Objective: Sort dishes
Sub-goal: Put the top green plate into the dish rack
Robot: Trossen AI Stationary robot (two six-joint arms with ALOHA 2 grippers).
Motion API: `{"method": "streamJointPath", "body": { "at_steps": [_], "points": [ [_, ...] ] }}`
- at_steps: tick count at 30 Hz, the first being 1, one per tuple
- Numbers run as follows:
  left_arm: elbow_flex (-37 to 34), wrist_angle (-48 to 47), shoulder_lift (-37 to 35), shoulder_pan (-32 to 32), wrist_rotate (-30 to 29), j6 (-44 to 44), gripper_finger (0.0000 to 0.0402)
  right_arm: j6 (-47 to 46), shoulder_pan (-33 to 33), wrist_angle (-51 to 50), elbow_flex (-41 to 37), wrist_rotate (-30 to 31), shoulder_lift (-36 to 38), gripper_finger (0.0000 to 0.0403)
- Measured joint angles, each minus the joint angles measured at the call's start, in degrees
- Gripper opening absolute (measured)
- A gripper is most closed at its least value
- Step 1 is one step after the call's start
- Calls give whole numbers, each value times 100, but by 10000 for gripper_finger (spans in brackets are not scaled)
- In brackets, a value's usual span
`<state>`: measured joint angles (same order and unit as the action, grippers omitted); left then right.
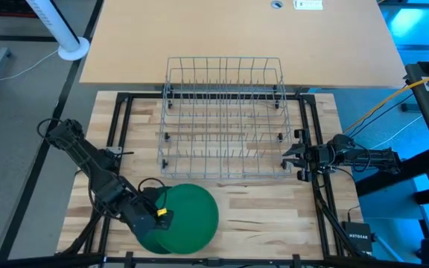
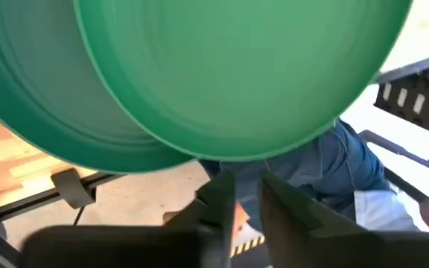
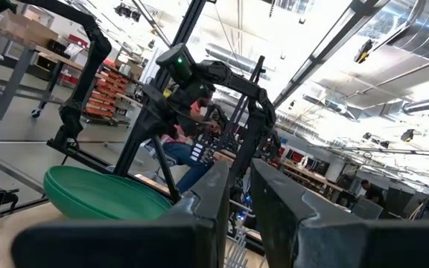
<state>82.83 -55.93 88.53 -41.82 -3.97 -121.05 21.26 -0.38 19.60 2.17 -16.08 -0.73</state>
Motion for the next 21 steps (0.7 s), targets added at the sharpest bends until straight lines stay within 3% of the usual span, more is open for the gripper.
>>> {"method": "streamJointPath", "body": {
  "at_steps": [7,21],
  "points": [
    [0,-842,224,144,38,-235,132,2,0,-18,0,-2,1,62],
    [-2,-1453,954,159,46,-446,129,-151,0,-165,0,-157,0,62]
  ]
}}
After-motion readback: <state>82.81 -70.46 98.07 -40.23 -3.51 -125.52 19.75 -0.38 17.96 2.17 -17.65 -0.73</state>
